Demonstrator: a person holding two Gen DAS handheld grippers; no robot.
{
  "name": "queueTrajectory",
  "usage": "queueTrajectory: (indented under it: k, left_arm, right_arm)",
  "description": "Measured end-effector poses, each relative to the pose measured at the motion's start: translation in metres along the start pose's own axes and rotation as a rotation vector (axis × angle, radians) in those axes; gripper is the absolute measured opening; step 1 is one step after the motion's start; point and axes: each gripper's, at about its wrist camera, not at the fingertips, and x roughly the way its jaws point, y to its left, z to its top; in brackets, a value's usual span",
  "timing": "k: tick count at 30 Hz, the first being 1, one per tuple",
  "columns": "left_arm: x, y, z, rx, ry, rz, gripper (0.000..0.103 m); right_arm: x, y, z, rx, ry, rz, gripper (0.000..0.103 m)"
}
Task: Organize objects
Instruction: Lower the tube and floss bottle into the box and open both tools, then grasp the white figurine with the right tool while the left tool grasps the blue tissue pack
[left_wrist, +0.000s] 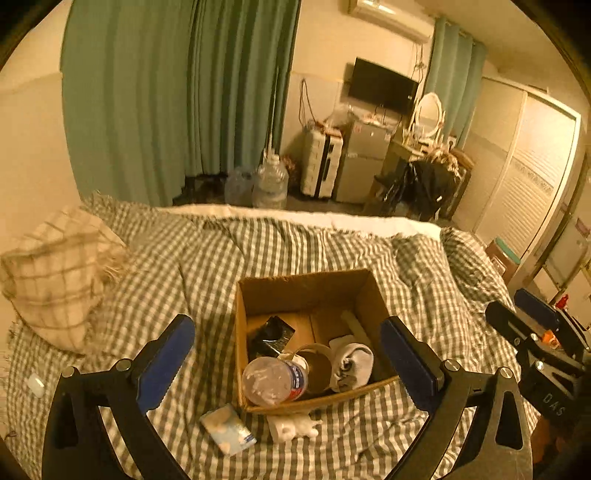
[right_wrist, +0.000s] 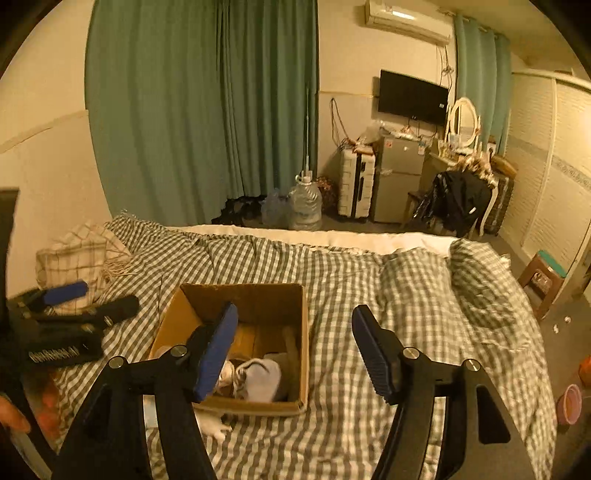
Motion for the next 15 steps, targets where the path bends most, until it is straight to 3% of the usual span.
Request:
queueTrajectory:
  k: [9,11,15]
  left_arm:
    - [-0.066,0.022,-0.038,-0.003,-0.054,0.049,0.103]
    - [-0.071,0.032,-0.048,-0.004,-0.047,0.051,0.103]
    - [-0.074,0.055,-0.071,-0.019,-0.055,0.100,0.103]
  right_arm:
    - [-0.062,0.020,-0.021,-0.010,-0.025,0.012,0.078]
    - [-0.067,0.025,-0.030,-0.003,-0.019,0.016,0.086]
    - [-0.060,0.040,-0.052,0.002,0.031,0.036,0.091]
